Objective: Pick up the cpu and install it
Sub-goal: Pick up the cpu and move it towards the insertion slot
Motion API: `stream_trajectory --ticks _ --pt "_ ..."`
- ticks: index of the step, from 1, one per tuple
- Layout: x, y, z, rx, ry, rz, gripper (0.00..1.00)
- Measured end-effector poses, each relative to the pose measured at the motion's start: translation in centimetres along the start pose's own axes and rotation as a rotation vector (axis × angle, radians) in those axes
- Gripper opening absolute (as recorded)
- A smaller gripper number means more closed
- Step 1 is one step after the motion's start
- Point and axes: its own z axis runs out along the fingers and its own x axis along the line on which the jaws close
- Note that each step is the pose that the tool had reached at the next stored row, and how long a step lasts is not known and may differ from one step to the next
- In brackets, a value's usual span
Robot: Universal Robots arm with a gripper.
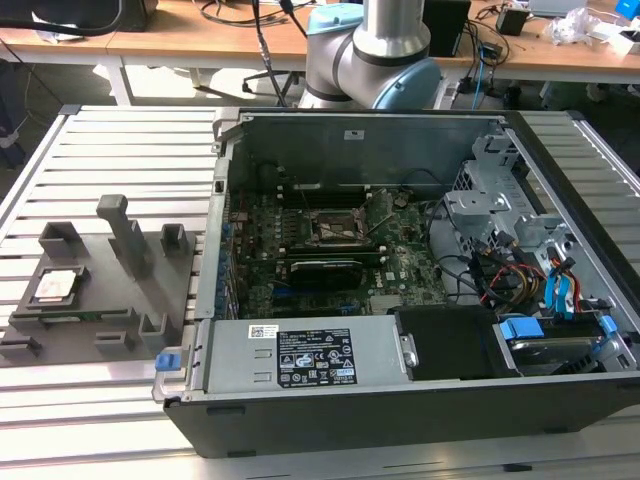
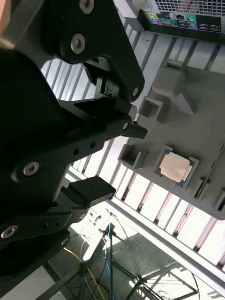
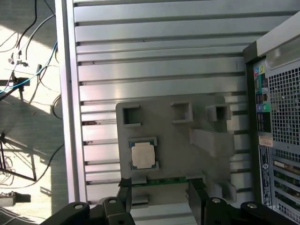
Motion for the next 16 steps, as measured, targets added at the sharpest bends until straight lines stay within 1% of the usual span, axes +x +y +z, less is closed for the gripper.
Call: stream_trajectory --ticks 3,6,11,16 --pt "0.00 0.01 0.01 -0.0005 0.0000 -0.024 0.60" --pt "0.00 0.01 0.01 -0.0005 0.0000 -0.025 0.60" --pt "0.01 0.01 0.36 -0.0005 0.0000 -0.025 0.60" --pt "0.02 0.01 0.54 -0.0005 0.0001 -0.025 0.60"
